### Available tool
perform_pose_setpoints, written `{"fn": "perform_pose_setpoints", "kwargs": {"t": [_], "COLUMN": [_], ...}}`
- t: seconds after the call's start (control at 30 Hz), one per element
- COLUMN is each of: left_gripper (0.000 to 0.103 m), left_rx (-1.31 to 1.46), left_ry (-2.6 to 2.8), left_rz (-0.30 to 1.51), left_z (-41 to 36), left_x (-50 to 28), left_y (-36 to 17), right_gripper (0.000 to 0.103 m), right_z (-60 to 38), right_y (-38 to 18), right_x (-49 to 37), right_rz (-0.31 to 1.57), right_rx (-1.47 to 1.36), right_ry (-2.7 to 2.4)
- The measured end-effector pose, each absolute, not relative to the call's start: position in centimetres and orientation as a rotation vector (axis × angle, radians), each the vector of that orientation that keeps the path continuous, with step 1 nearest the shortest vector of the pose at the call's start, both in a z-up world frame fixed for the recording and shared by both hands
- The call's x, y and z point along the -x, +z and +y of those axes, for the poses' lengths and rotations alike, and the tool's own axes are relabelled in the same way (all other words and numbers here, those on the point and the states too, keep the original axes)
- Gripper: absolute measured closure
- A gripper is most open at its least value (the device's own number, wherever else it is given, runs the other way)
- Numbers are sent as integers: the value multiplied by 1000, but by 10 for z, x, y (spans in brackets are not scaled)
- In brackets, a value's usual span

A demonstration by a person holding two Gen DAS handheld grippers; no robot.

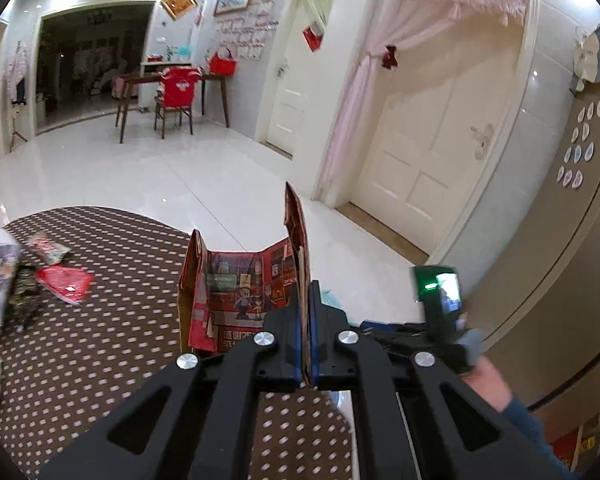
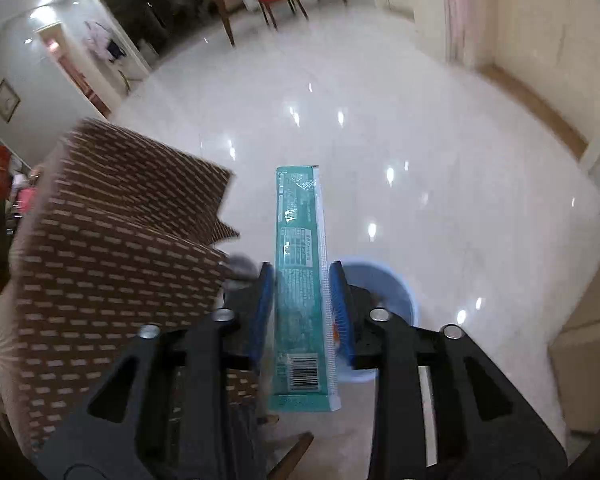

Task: Collect trash
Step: 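Carry the box and teal tube to the blue bin and release both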

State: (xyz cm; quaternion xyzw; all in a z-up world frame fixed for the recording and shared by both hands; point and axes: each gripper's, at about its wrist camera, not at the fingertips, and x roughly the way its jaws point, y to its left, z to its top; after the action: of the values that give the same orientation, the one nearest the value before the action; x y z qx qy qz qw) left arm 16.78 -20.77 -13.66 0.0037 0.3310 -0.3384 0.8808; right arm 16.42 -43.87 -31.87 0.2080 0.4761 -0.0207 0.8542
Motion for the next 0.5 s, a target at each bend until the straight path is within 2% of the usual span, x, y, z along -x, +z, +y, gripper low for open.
{"fn": "perform_pose_setpoints", "kwargs": {"t": [0.03, 0.1, 0.13, 0.5], "left_gripper": [100, 100, 100, 100], "left_rx": [-15, -34, -40, -60], "left_ry": [-712, -727, -735, -890], "left_rz": [697, 714, 721, 836], "left_z": [-214, -230, -236, -318], "left_x": [-170, -175, -177, -192], "left_y": [-139, -144, -146, -175], "right_gripper": [35, 33, 29, 22], "right_z": [-443, -453, -458, -529], "right_y": [-327, -335, -336, -292], "right_x": [-166, -165, -163, -127], "right_rz": [1011, 1004, 998, 813], "right_rx": [-466, -513, -527, -634], "right_ry": [-42, -51, -56, -139]}}
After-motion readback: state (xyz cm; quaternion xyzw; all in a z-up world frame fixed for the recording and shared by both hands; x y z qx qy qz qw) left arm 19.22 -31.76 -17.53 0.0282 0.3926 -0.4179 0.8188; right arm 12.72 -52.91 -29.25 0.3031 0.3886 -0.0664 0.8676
